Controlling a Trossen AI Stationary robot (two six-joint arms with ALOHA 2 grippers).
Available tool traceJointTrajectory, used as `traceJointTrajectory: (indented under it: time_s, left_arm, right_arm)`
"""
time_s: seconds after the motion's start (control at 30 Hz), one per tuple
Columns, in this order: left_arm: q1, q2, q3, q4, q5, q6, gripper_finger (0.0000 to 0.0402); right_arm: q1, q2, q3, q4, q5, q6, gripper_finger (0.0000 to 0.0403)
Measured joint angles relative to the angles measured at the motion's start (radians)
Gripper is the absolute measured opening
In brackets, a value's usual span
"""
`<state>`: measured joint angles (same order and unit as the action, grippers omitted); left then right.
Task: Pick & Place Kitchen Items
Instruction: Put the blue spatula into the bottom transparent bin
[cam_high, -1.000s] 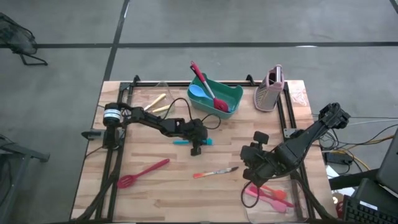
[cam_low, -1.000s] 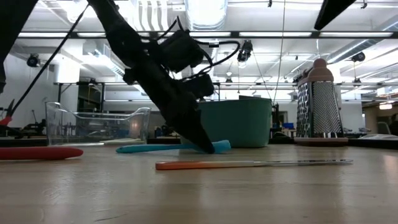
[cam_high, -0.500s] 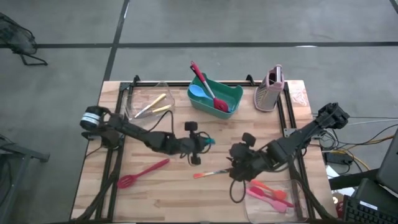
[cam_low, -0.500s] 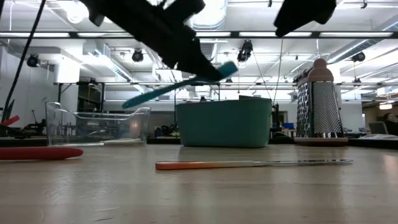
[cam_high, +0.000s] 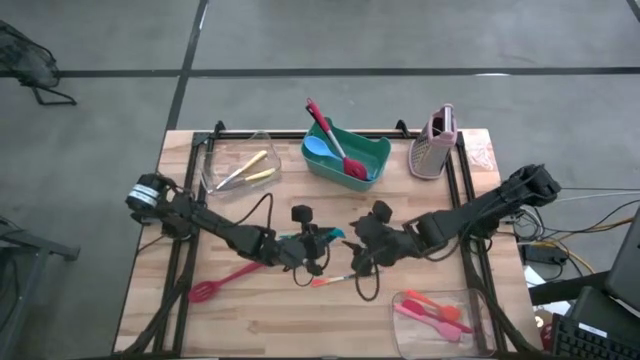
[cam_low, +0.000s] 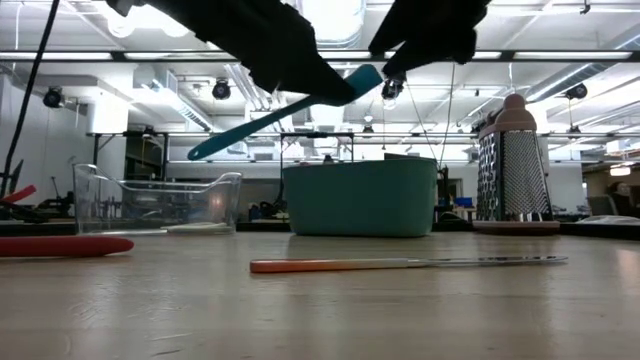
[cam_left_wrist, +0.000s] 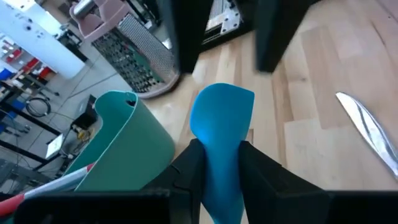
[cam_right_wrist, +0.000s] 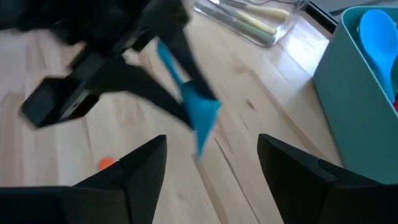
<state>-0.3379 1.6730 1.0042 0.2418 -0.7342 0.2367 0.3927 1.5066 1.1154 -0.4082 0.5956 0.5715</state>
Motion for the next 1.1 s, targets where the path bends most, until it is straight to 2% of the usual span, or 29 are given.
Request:
traceJointTrajectory:
  time_s: [0.27,0.57,0.8,1.0,1.1]
  left_arm:
    - [-0.01,0.0,0.001,0.044,-0.012,0.025,0.0078]
    - [-0.02,0.0,0.001,0.044,-0.022,0.026,0.0078]
    - [-0.019,-0.001,0.001,0.045,-0.023,0.026,0.0078]
    - [-0.02,-0.002,0.002,0.043,-0.021,0.025,0.0078]
    - [-0.02,-0.002,0.001,0.043,-0.022,0.024,0.0092]
  right_arm:
    - [-0.054,0.0,-0.082,0.214,-0.11,-0.061,0.0233]
    - [-0.088,0.0,-0.104,0.236,-0.129,-0.07,0.0182]
    - [-0.095,0.0,-0.104,0.249,-0.13,-0.086,0.0119]
    - [-0.095,0.0,-0.104,0.27,-0.178,-0.121,0.0028]
    - [-0.095,0.0,-0.1,0.268,-0.182,-0.128,0.002]
